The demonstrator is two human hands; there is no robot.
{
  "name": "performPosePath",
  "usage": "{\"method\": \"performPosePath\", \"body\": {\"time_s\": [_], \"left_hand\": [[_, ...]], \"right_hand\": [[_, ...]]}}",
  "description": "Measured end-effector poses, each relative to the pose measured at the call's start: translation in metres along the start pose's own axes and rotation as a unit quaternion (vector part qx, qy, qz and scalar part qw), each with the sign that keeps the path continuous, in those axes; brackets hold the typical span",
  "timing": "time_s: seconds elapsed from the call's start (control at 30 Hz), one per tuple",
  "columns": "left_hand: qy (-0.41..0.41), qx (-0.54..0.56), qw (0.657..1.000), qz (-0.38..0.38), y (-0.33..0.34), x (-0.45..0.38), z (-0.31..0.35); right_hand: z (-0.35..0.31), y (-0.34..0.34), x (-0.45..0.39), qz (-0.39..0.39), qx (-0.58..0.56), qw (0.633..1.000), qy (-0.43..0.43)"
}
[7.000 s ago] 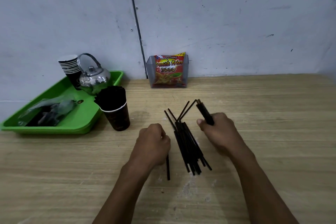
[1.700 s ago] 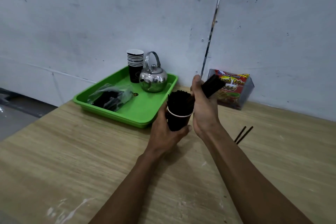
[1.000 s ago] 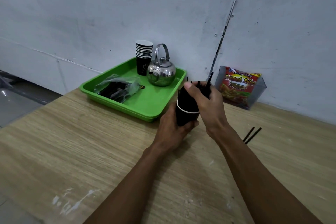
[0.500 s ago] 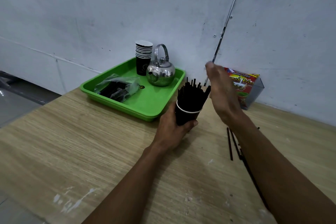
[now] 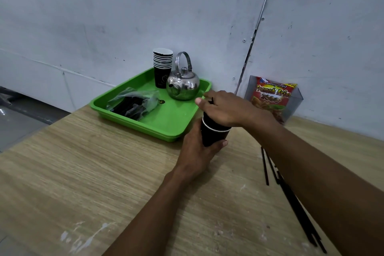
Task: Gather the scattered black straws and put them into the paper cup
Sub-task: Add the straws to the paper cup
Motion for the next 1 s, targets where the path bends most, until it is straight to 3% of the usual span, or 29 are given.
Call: {"method": "performPosePath", "body": {"time_s": [0.27, 0.4, 0.5, 0.6, 0.77, 0.93, 1.0], "left_hand": [[-0.002, 0.008, 1.0, -0.003, -0.001, 0.001, 0.002], [0.0, -0.007, 1.0, 0.004, -0.002, 0.001, 0.002], [-0.002, -0.009, 1.0, 0.006, -0.002, 0.001, 0.002], [-0.001, -0.012, 1.0, 0.007, -0.002, 0.001, 0.002], [-0.01, -0.006, 1.0, 0.004, -0.001, 0.001, 0.0], [-0.004, -0.012, 1.0, -0.003, -0.001, 0.0, 0.001], [0.0, -0.013, 1.0, -0.001, -0.001, 0.0, 0.002]], "right_hand": [[0.003, 0.009, 0.007, 0.026, 0.001, 1.0, 0.001], [-0.004, -0.007, 0.012, -0.035, -0.157, 0.987, 0.016], [-0.008, -0.032, 0.008, 0.034, -0.22, 0.975, 0.006], [-0.019, -0.036, 0.004, 0.082, -0.181, 0.979, -0.044], [-0.015, 0.012, 0.005, 0.033, 0.059, 0.993, -0.095], [-0.012, 0.004, 0.004, 0.019, -0.048, 0.997, -0.062], [-0.013, -0.009, 0.0, 0.063, -0.091, 0.992, -0.059]]}}
Point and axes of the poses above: each hand's wrist, its own x-axis away from the middle knuckle, its own y-axis out of the palm, z = x × y, the point moved 5 cm from there along -x, towards the middle knuckle, and after that the axes turned 10 degrees about z, right-handed, at the moved point
